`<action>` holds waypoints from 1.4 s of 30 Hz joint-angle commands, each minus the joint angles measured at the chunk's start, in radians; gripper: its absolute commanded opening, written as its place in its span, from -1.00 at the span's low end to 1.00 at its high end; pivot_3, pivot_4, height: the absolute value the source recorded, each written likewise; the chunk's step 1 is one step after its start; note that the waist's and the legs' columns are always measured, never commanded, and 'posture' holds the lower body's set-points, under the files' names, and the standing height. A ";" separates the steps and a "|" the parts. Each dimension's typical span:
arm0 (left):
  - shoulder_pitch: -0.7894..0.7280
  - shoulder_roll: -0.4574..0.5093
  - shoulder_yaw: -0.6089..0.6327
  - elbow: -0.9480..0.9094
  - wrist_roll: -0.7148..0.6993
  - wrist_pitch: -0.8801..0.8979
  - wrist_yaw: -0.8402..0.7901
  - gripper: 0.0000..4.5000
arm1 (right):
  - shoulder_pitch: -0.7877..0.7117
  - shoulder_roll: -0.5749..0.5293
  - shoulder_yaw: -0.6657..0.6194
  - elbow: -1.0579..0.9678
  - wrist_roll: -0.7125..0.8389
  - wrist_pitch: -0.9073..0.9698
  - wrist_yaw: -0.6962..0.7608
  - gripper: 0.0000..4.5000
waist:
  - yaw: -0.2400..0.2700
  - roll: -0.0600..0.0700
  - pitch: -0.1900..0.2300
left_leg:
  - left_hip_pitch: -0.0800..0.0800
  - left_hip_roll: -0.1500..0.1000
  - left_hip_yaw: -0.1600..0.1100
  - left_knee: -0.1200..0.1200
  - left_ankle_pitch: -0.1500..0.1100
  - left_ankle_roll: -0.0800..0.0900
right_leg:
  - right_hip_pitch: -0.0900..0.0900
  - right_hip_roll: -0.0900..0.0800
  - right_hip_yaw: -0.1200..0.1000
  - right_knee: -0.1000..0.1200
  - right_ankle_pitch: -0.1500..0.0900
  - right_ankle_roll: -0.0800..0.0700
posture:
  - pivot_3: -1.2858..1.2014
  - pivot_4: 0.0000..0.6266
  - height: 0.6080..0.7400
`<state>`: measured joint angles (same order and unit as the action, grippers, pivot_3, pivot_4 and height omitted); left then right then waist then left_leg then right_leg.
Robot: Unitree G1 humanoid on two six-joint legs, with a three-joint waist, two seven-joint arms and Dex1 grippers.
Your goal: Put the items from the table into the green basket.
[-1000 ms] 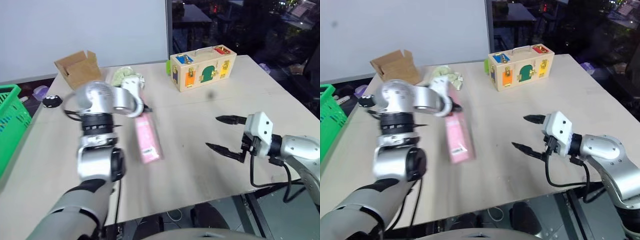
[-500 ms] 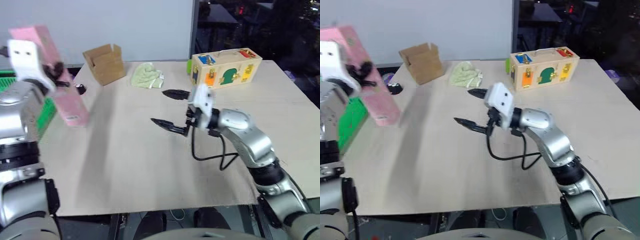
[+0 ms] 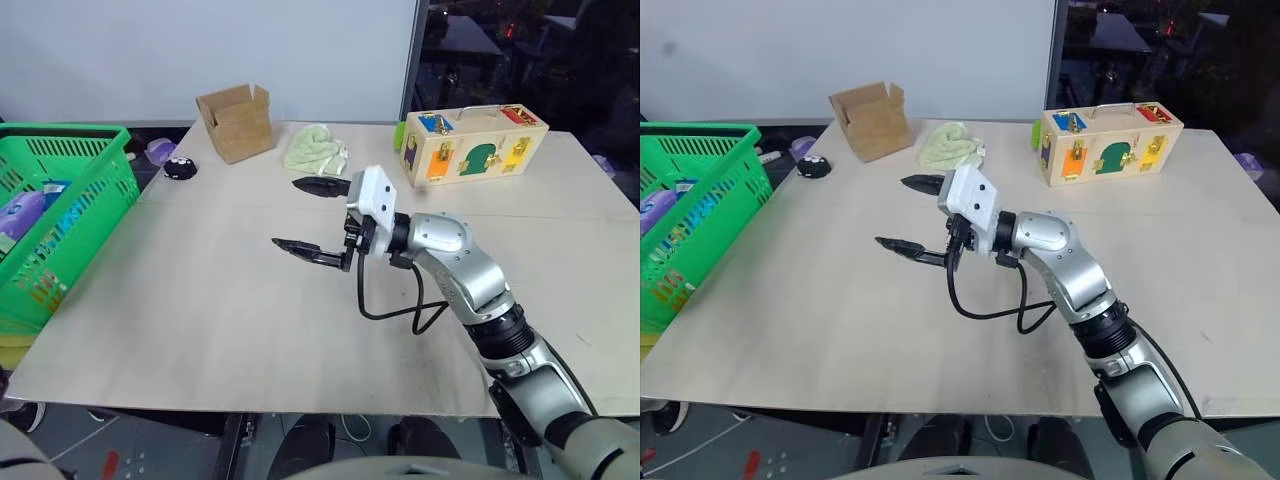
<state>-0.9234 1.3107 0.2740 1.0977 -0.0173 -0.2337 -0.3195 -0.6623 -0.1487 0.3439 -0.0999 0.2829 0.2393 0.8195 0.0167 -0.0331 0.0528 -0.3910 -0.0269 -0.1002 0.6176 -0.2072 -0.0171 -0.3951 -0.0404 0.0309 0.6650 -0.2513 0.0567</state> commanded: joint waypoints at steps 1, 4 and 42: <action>-0.019 0.024 0.010 0.066 0.009 -0.032 0.011 -0.45 | -0.019 0.007 -0.024 -0.039 0.015 -0.009 0.003 1.00 | 0.001 0.000 0.000 | 0.000 0.000 0.000 0.000 0.000 0.000 | 0.000 0.000 0.000 0.000 0.000 0.000 | 0.14 -1.00 1.00; 0.063 0.005 0.049 0.149 -0.029 0.014 -0.012 -0.19 | -0.020 0.009 -0.023 -0.036 0.020 -0.011 0.011 1.00 | -0.002 -0.003 -0.002 | 0.000 0.002 0.000 0.000 0.000 0.000 | 0.000 0.002 -0.001 0.000 0.000 0.000 | 0.14 -1.00 1.00; 0.932 -0.697 0.047 -1.591 -0.737 0.778 -0.134 0.98 | 0.243 -0.244 -0.210 -0.189 -0.022 0.162 -0.149 1.00 | 0.012 0.000 -0.010 | 0.009 0.009 0.013 -0.002 0.000 0.000 | 0.004 0.005 0.012 -0.003 0.003 -0.009 | 0.05 -1.00 1.00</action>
<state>0.0160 0.6206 0.3259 -0.4326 -0.7059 0.5158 -0.4557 -0.4279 -0.3733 0.1747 -0.2261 0.2859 0.3903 0.7081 0.0283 -0.0335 0.0428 -0.3822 -0.0170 -0.0863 0.6155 -0.2077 -0.0172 -0.3912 -0.0346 0.0432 0.6625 -0.2488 0.0471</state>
